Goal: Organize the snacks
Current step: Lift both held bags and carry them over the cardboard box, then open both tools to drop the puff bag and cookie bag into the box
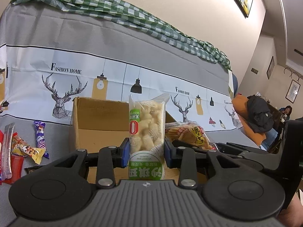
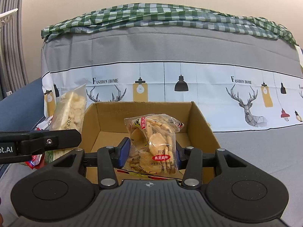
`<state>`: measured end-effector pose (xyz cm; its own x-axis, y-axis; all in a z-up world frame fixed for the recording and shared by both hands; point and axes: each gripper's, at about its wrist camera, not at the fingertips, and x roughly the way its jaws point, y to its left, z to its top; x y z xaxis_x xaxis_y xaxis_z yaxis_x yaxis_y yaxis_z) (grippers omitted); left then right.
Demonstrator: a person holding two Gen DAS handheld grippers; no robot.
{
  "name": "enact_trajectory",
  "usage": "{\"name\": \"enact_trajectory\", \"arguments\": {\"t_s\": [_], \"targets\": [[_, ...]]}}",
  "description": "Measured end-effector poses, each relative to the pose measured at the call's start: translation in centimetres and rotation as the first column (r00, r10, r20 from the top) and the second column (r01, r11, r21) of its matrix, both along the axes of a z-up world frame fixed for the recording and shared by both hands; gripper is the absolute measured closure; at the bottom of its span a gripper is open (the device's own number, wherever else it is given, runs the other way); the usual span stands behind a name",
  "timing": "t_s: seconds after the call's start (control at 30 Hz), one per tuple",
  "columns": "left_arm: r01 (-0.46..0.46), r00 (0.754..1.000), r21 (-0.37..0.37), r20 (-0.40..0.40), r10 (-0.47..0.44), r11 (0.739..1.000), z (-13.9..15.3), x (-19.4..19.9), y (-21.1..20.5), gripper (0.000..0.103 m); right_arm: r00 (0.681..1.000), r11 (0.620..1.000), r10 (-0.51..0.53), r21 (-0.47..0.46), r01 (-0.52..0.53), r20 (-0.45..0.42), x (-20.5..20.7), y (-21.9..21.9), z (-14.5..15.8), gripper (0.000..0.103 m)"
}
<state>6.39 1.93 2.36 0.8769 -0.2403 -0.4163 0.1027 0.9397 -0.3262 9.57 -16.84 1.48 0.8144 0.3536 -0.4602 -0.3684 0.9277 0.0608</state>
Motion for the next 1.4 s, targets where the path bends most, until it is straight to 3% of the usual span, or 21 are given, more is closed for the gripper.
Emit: {"name": "enact_trajectory", "arguments": {"t_s": [1.4], "targets": [[0.028, 1.0, 0.022, -0.002, -0.028, 0.999, -0.18, 0.14, -0.58, 0.063, 1.0, 1.0, 0.002, 0.005, -0.001, -0.02, 0.5, 0.16, -0.27, 0.056]]}}
